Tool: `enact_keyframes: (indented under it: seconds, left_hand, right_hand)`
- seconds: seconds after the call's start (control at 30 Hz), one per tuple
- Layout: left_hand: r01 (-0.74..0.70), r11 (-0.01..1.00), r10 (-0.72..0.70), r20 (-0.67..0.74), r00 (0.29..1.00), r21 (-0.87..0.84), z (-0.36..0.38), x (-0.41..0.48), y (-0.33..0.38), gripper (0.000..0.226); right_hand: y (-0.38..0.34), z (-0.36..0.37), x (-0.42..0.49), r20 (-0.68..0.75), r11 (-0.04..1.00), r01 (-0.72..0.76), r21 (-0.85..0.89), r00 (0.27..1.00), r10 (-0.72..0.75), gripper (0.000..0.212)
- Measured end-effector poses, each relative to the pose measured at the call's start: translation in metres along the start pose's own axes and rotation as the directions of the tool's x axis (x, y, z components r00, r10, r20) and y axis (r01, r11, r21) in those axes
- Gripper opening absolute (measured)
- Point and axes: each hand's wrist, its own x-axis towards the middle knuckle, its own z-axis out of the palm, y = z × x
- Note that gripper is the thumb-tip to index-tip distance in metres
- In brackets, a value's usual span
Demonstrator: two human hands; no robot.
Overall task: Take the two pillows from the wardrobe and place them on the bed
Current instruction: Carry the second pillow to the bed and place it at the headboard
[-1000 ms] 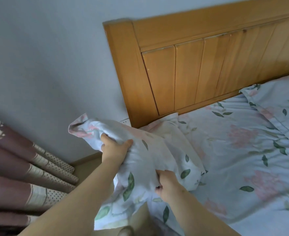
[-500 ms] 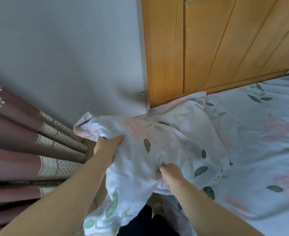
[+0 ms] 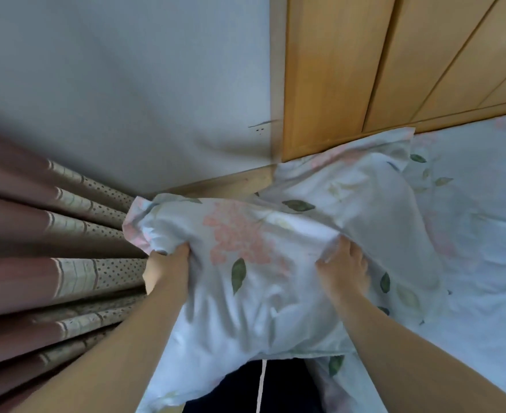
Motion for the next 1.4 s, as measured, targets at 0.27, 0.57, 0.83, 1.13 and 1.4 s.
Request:
enact_keyframes:
  seconds: [0.27,0.57,0.83,1.13,1.4]
  left_hand:
    - [0.049,0.998,-0.047,-0.066,0.997,0.043,0.026,-0.001,-0.02,0.052]
    - [0.051,0.997,-0.045,-0.112,0.993,0.053,0.043,-0.013,-0.023,0.051]
    - [-0.018,0.988,0.002,-0.101,0.995,-0.152,0.031,-0.029,0.002,0.036]
    - [-0.022,0.825,0.101,0.108,0.989,-0.565,-0.003,-0.098,0.059,0.023]
    - [-0.008,0.748,0.272,0.296,0.915,-0.663,-0.01,-0.159,0.112,0.011]
  right_hand:
    - [0.02,0.009,0.037,-0.136,0.988,0.086,-0.131,0.985,-0.103,0.076]
    - [0.034,0.003,0.069,0.017,0.973,0.127,-0.192,0.992,-0.126,0.035]
    - [0.022,-0.003,0.036,-0.22,0.965,0.134,0.223,0.972,-0.084,0.01]
    - [-0.007,-0.054,0.01,-0.312,0.822,0.126,0.555,0.948,0.066,0.019]
    - [0.01,-0.132,-0.013,-0.38,0.768,0.136,0.626,0.913,0.148,0.028]
